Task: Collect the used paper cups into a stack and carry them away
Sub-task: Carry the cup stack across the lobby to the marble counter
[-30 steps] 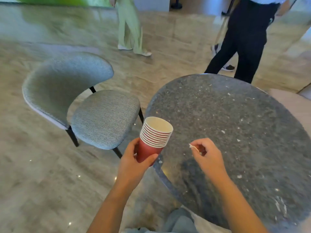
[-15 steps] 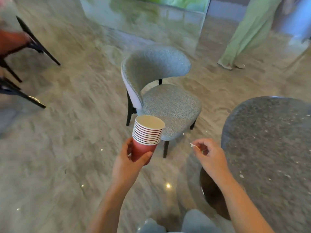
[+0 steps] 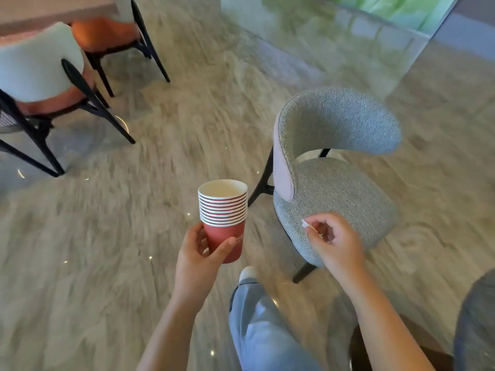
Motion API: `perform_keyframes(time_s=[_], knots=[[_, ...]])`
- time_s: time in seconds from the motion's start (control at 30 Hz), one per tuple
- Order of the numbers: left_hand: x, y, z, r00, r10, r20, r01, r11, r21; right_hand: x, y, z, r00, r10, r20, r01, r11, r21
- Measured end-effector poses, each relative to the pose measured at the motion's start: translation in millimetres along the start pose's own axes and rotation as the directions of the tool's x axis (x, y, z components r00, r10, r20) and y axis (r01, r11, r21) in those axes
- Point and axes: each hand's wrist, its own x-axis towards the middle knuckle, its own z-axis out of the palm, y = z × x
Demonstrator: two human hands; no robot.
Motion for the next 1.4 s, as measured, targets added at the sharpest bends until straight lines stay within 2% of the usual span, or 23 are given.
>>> perform_keyframes(time_s=[0.13, 0.33, 0.57, 0.77, 1.1, 1.23, 1.4], knots=[[79, 40, 8, 0.999, 0.015, -0.039, -0.016, 0.999, -0.033, 84, -15, 17, 1.0, -0.02, -0.01, 0.02, 1.0, 0.012], [192, 112, 31, 0.992, 0.124, 0.01, -0.124, 0.992, -0.004, 216, -47, 28, 0.998, -0.039, -0.058, 0.044, 0.995, 0.091], [296, 143, 40, 0.99, 0.139, -0.006, -0.139, 0.988, -0.065, 314, -58, 55, 0.996, -0.046, -0.078, 0.051, 0.996, 0.067], [408, 159, 29, 0.989, 0.144, 0.009, -0.143, 0.987, -0.066, 411, -67, 110, 0.994, 0.009, -0.111, 0.009, 0.988, 0.153], [611, 220, -5, 0.978, 0.182, 0.103, -0.174, 0.981, -0.08, 587, -121, 209, 0.989, -0.044, -0.141, 0.067, 0.983, 0.169], [672, 229, 22, 0.978, 0.144, 0.15, -0.127, 0.985, -0.118, 630, -111, 213, 0.983, 0.061, -0.174, -0.03, 0.984, 0.175], [735, 238, 87, 0.943, 0.116, 0.311, -0.08, 0.989, -0.128, 681, -82, 188, 0.934, 0.185, -0.307, -0.135, 0.975, 0.176]])
